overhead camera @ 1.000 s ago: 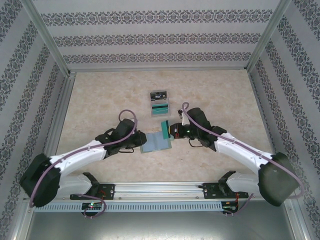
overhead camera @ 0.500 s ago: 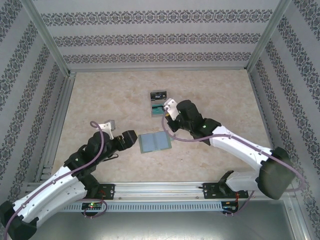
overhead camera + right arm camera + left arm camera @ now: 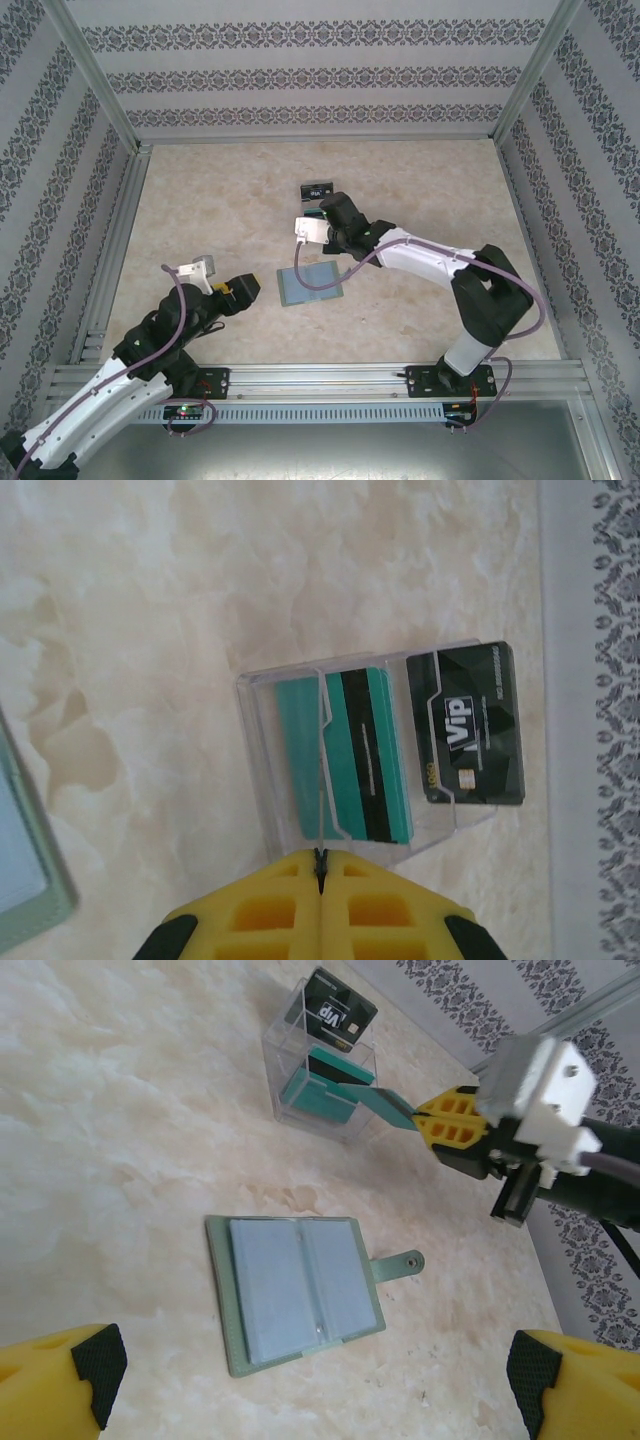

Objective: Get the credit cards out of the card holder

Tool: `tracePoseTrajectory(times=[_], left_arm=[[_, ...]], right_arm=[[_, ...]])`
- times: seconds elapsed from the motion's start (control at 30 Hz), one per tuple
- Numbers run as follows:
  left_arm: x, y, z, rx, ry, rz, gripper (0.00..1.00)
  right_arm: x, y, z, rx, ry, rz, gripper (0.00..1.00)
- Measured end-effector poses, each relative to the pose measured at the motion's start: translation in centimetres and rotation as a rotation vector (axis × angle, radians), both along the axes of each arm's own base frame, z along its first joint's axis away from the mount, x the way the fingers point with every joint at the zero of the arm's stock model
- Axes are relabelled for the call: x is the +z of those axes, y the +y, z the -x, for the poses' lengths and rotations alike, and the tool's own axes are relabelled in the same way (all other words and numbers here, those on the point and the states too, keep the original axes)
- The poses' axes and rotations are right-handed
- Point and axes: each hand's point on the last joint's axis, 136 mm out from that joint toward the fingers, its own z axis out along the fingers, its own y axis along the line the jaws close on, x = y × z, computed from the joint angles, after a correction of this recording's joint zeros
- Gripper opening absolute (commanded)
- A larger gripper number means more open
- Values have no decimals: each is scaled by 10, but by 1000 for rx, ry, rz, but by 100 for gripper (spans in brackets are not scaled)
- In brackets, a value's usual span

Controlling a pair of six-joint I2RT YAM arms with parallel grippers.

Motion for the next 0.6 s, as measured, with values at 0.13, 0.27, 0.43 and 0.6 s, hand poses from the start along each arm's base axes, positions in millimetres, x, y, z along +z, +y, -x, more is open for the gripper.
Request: tracePoseTrajectory(times=[0.13, 0.27, 0.43, 0.6], left_arm=[[3, 6, 2, 18, -17, 4, 100], [0, 10, 4, 30, -17, -2, 99], [-8, 14, 5, 43, 0, -24, 99], [-9, 14, 5, 45, 1, -26, 99]], right_arm=[[-2, 1, -14, 39, -32, 51, 0], [-4, -7, -27, 46, -49, 88, 0], [-13, -12, -36, 46, -46, 113, 0], [-24, -8, -40, 57, -36, 132, 0]])
